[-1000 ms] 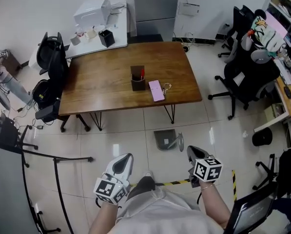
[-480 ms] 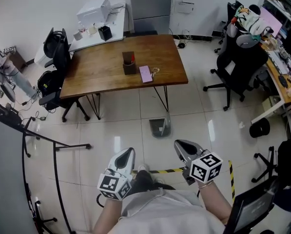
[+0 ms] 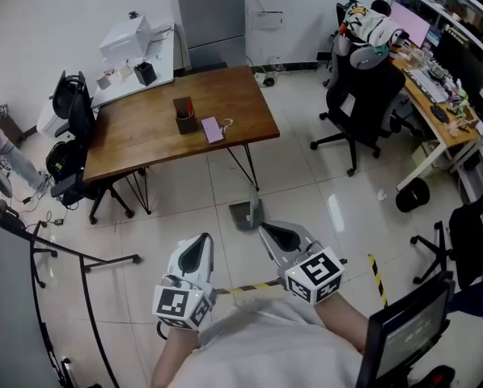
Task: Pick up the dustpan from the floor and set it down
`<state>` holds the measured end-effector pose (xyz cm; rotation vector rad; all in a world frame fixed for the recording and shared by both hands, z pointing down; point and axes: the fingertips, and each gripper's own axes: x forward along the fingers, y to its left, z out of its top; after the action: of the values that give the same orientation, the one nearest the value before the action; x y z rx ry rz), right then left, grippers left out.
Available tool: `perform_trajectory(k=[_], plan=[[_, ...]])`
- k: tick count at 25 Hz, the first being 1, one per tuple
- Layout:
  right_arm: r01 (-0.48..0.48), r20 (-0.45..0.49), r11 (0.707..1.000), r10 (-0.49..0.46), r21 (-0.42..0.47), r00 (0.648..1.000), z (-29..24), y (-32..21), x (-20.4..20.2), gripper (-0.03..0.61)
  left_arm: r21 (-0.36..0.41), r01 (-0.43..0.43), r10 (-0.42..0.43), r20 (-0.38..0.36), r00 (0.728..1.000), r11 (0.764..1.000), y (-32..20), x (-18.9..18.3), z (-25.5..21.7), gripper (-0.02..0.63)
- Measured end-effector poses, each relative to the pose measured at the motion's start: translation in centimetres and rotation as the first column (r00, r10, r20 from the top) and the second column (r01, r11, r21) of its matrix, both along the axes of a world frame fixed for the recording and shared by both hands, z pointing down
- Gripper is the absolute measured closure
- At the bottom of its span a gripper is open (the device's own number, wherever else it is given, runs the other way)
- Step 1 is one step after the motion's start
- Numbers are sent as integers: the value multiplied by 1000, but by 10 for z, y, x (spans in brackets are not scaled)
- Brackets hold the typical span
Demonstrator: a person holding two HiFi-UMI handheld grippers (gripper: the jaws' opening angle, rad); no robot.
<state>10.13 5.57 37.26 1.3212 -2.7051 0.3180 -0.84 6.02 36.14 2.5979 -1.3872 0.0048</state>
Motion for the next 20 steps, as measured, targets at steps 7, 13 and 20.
perform_trajectory(k=[7, 13, 20], plan=[[-13, -22, 1000, 13, 13, 1000, -3, 3, -8, 577, 24, 0, -1, 17, 1000, 1000, 3, -4, -1, 600], [11, -34, 1000, -10, 25, 999, -3, 7, -17, 577, 27, 11, -12, 16, 1000, 1000, 3, -10, -1, 600], [15, -31, 1000, -14, 27, 999, -7, 6, -24, 577, 32, 25, -25, 5, 1000, 999, 4, -20, -1, 600]])
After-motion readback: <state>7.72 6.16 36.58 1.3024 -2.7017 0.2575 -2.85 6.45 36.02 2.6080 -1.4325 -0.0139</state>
